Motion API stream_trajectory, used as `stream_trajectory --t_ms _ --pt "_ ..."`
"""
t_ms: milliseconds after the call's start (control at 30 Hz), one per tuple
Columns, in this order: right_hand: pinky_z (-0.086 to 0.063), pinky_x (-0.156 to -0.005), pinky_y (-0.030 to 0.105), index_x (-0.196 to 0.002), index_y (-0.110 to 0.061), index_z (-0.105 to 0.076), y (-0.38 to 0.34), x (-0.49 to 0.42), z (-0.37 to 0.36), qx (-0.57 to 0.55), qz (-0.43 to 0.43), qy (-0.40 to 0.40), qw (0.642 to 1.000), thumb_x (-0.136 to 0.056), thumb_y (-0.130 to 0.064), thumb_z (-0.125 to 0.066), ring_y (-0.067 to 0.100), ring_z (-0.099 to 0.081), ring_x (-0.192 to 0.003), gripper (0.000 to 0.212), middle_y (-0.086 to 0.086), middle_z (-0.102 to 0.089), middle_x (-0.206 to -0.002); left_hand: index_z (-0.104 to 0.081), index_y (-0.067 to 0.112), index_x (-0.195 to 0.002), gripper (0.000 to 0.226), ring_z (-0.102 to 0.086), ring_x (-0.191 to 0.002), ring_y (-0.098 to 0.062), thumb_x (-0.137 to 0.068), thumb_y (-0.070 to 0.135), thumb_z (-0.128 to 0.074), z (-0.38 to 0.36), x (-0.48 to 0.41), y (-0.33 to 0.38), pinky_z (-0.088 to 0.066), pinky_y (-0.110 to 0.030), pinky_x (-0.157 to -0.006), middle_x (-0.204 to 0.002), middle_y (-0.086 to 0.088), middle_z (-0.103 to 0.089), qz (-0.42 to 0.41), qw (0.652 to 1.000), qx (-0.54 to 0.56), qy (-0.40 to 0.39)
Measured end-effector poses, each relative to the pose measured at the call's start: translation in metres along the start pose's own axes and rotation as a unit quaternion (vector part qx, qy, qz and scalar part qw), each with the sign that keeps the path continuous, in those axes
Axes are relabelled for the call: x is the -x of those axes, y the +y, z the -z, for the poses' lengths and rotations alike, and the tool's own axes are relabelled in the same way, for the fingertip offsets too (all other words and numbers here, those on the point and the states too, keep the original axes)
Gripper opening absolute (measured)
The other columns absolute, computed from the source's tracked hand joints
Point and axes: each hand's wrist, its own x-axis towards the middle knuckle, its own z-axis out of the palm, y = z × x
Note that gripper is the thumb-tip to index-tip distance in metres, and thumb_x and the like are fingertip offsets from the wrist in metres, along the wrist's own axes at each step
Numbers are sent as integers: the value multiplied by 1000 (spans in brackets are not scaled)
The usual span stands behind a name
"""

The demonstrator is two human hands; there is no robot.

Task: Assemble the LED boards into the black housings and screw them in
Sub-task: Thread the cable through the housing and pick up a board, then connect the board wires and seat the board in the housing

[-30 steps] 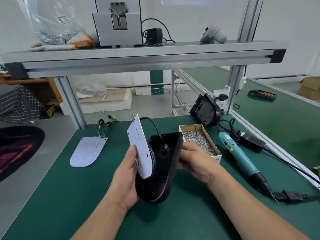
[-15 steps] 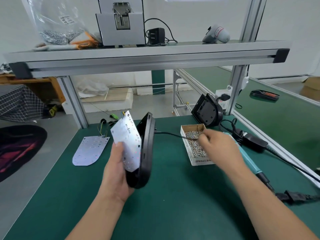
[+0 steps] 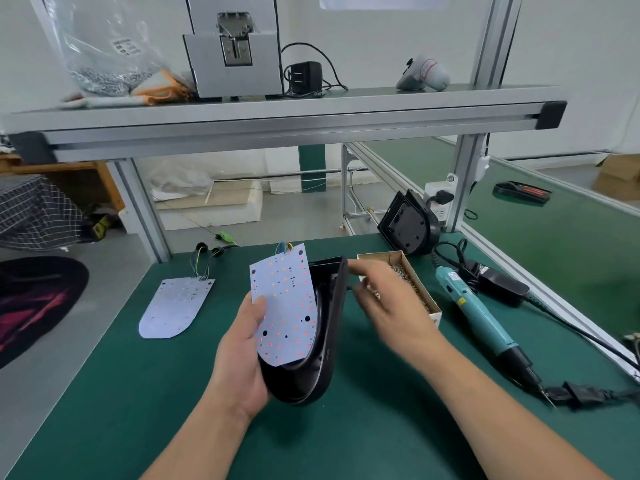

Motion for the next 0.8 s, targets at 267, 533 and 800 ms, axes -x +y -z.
stream_trajectory --t_ms 267,533,800 --pt "-58 -92 36 -125 -24 -63 -11 0 -26 -190 -106 -76 973 -102 -2 -57 8 -69 -103 32 -10 -76 -111 -62 16 -146 63 -59 -138 -40 -91 45 -67 -2 4 5 -39 -61 -120 -147 -13 -64 24 999 29 10" --pt "-43 -61 33 -111 -26 -66 -3 -5 -38 -94 -174 -81 977 -101 -14 -58 9 -54 -62 18 -11 -64 -68 -74 18 -102 19 -75 -84 -27 -95 33 -65 -2 5 8 -62 -43 -75 -102 -4 -75 -63 997 5 36" --pt "-28 -38 20 -119 -17 -69 15 -13 -18 -319 -387 59 863 -95 3 -43 14 -42 -40 40 3 -56 -69 -78 24 -88 26 -69 -58 -19 -99 36 -58 13 7 34 -54 -31 -49 -75 4 -70 -108 994 7 33"
